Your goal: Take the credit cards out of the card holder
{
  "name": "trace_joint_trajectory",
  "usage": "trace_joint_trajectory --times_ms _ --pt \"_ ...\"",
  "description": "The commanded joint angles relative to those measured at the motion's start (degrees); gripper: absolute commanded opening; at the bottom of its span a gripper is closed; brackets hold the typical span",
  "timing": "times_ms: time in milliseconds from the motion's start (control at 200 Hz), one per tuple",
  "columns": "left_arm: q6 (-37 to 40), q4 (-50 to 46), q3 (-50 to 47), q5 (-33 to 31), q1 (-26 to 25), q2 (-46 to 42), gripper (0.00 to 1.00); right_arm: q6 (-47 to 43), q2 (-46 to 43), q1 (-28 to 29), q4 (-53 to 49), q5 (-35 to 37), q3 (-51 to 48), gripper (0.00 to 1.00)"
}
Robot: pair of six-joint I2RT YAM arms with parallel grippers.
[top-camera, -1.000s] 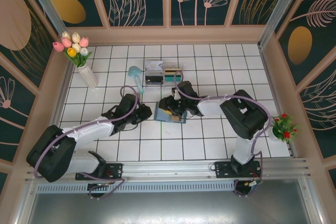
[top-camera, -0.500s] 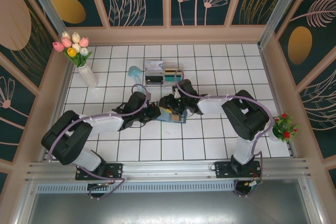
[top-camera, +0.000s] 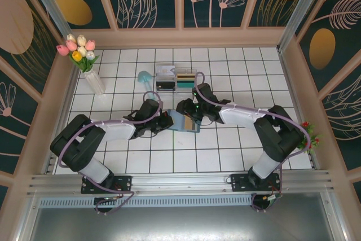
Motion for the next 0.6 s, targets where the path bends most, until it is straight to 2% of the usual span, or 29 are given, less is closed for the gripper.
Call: trace_joint_trajectory --times_ms 0,596 --pt "0.85 -1.04 0.87 -0.82 -0.37 0.69 0.02 -1.89 -1.56 1.14 -7.54 6.94 -0.96 0.48" --pt "1.28 -3.27 1.3 -1.7 -0.31 1.83 0.02 -4.04 0.73 2.25 -15.04 13.63 1.26 0.49"
